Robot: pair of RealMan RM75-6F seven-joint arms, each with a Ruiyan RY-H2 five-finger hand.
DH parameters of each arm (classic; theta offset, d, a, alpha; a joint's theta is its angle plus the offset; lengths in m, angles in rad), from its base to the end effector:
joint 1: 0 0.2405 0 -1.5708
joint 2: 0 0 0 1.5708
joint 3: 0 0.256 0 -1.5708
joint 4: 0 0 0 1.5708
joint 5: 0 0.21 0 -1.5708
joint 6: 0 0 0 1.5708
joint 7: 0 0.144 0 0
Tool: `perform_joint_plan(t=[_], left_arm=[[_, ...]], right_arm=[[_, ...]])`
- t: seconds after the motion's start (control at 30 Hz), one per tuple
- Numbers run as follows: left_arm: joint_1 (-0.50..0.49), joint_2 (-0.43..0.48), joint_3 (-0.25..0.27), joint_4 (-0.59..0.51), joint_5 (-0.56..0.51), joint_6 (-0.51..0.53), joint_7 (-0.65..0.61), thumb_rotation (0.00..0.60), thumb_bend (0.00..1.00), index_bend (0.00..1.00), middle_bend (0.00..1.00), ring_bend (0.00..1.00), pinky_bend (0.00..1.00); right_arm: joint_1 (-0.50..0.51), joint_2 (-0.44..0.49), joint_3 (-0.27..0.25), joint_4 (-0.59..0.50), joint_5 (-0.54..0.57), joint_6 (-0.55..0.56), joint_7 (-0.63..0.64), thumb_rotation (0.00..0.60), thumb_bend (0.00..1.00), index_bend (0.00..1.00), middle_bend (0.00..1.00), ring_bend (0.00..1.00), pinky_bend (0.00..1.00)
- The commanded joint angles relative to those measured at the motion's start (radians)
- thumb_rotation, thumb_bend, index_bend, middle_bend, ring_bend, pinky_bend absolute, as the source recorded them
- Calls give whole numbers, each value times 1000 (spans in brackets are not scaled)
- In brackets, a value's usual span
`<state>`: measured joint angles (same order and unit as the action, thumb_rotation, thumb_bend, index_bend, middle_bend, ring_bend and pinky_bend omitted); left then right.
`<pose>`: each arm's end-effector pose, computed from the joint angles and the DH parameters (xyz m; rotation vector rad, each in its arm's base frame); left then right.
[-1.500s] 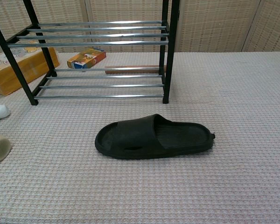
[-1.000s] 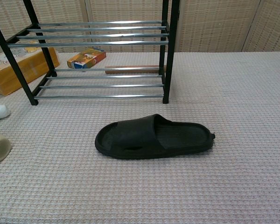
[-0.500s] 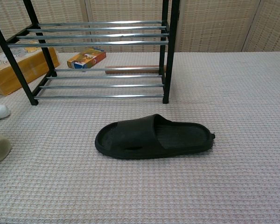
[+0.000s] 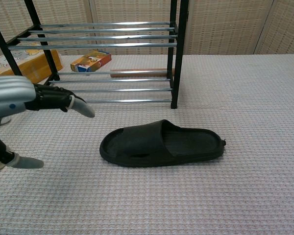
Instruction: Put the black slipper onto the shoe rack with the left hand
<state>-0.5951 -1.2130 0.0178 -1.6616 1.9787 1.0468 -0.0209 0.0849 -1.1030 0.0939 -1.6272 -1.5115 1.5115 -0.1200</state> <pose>-0.1599 0.2405 0.0432 -2.3992 -0.5607 -1.1017 -0.3022 -0.1897 0.1719 1.3904 -0.7556 0.8678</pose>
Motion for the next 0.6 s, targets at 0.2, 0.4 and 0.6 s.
perform_joint_plan(t=[0.2,0.4,0.6], left_arm=[[-99,-138,-4,12,-19,-125,106,600,224,133,179,120,282],[-137,-206,-11,26,-98,-201,124,600,224,126,179,105,281],[-161,-253,-27,45,-196,-260,153,600,224,123,179,100,275]], right_arm=[[-15,2,-4,3,7,16,7,600,254,153,248,184,202],[-21,0,-5,8,7,25,14,600,254,152,248,185,202],[-26,-5,-7,12,16,22,22,600,253,153,248,185,202]])
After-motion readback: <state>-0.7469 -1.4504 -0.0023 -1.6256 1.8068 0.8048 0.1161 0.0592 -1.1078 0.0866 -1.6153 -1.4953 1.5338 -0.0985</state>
